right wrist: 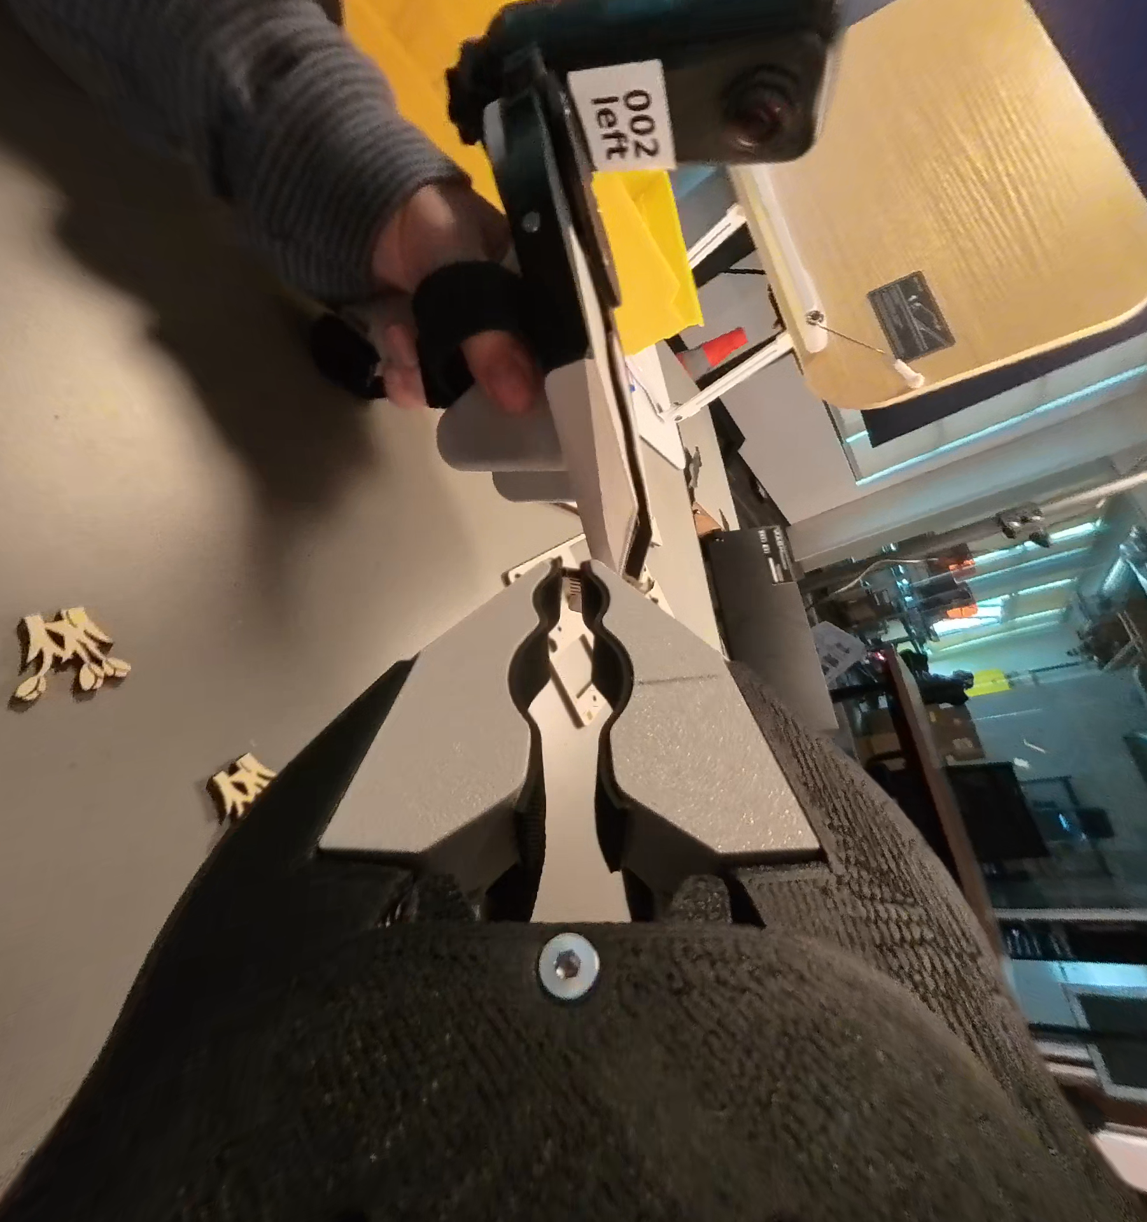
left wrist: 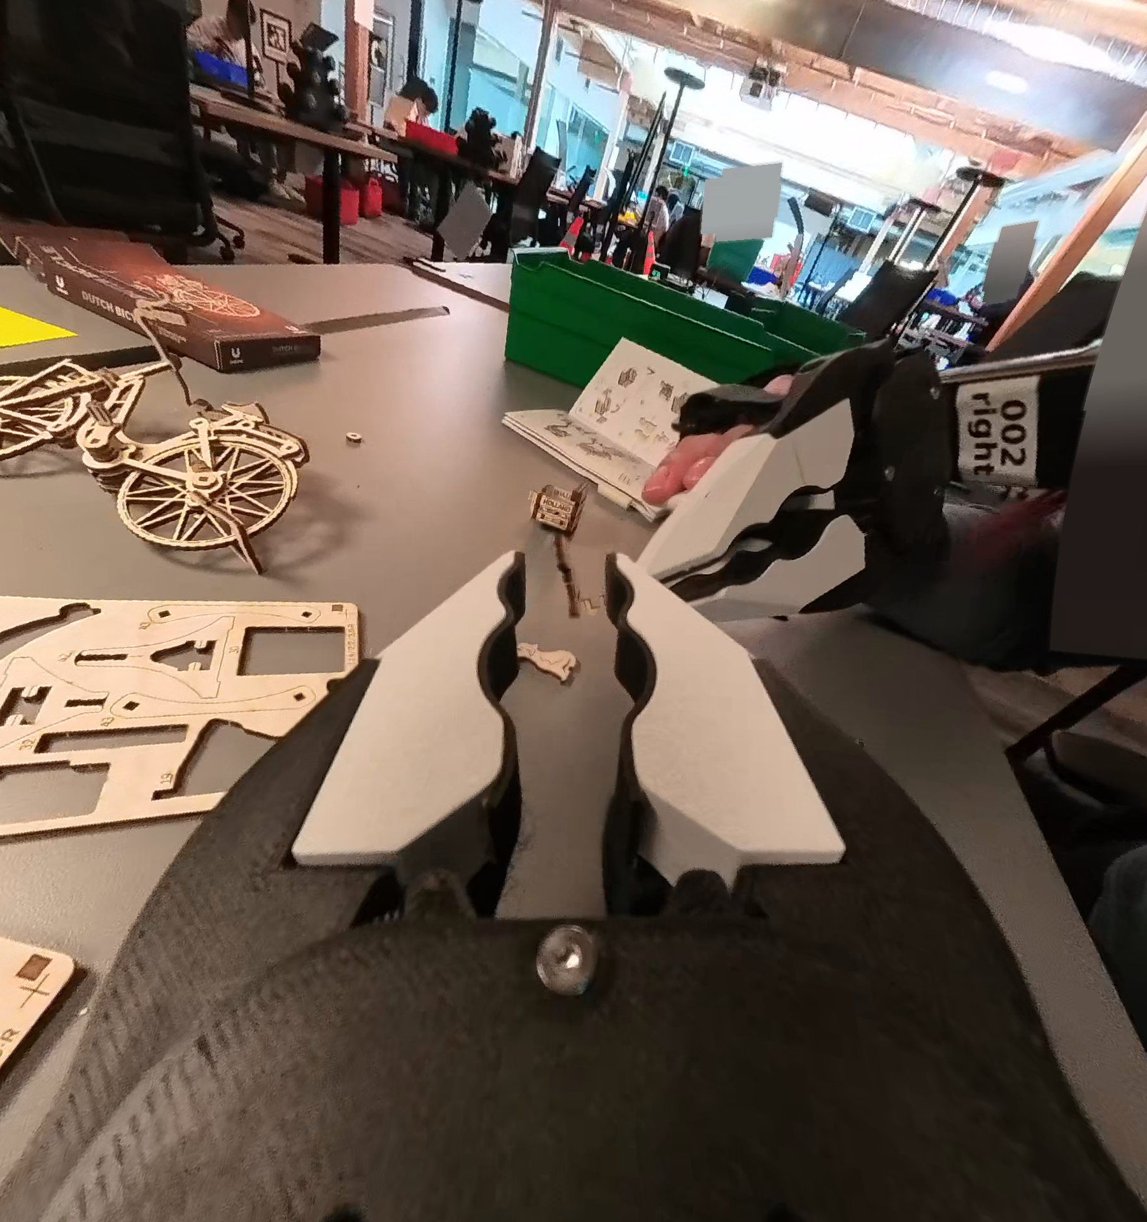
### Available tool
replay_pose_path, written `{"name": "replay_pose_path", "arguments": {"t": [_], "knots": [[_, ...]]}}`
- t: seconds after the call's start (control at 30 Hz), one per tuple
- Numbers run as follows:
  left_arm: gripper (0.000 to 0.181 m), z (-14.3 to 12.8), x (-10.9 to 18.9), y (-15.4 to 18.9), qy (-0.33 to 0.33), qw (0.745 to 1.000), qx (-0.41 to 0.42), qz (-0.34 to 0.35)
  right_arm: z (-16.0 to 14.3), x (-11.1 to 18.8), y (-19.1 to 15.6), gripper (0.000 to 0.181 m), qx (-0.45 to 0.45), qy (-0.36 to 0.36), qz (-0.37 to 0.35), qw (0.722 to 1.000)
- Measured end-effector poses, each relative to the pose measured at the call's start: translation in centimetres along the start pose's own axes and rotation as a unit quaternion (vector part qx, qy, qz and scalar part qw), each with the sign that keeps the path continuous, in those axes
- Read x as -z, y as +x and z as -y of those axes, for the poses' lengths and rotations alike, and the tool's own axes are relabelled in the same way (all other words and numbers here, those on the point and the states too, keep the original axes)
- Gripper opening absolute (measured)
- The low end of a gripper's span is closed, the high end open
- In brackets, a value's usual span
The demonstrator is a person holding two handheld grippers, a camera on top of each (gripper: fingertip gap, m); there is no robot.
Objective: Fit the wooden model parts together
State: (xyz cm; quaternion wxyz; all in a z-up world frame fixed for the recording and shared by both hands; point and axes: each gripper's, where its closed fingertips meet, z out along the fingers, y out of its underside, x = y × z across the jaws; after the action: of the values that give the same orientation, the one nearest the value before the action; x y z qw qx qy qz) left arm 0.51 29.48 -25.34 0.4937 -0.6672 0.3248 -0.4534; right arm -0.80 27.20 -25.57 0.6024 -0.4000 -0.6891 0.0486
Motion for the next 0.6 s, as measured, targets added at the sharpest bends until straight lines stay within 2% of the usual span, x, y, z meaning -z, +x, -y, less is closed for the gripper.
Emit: {"name": "replay_pose_path", "arguments": {"t": [0.1,0.17,0.23,0.3,0.37,0.43,0.5,0.6], "knots": [[0.021,-0.3,-0.1,0.0,-0.010,1.000,0.007,-0.003,0.0,0.0,-0.5,0.003,0.018,-0.002,0.014,1.000],[0.002,-0.6,-0.1,0.0,-0.020,1.000,0.015,-0.006,-0.1,0.0,-0.8,0.003,0.024,-0.004,0.020,1.000],[0.001,-0.9,-0.2,0.0,-0.032,0.999,0.021,-0.010,-0.4,-0.2,-1.3,0.005,0.021,-0.006,0.033,0.999],[0.001,-1.1,-0.1,-0.5,-0.040,0.999,0.011,0.008,-1.4,-0.2,-1.6,0.012,-0.014,-0.015,0.054,0.998],[0.001,-1.5,0.0,-0.7,-0.059,0.998,0.002,0.014,-3.5,0.2,-1.8,0.023,-0.097,-0.033,0.099,0.990],[0.001,-2.0,0.0,-0.7,-0.076,0.997,-0.003,0.016,-5.7,0.9,-1.8,0.024,-0.209,-0.044,0.150,0.965],[0.001,-2.5,-0.2,-0.6,-0.093,0.996,-0.009,0.015,-7.2,1.2,-2.2,0.024,-0.310,-0.057,0.212,0.925],[0.001,-3.1,-0.3,-0.6,-0.117,0.992,-0.030,0.024,-8.0,0.5,-2.3,0.026,-0.418,-0.085,0.261,0.866]]}}
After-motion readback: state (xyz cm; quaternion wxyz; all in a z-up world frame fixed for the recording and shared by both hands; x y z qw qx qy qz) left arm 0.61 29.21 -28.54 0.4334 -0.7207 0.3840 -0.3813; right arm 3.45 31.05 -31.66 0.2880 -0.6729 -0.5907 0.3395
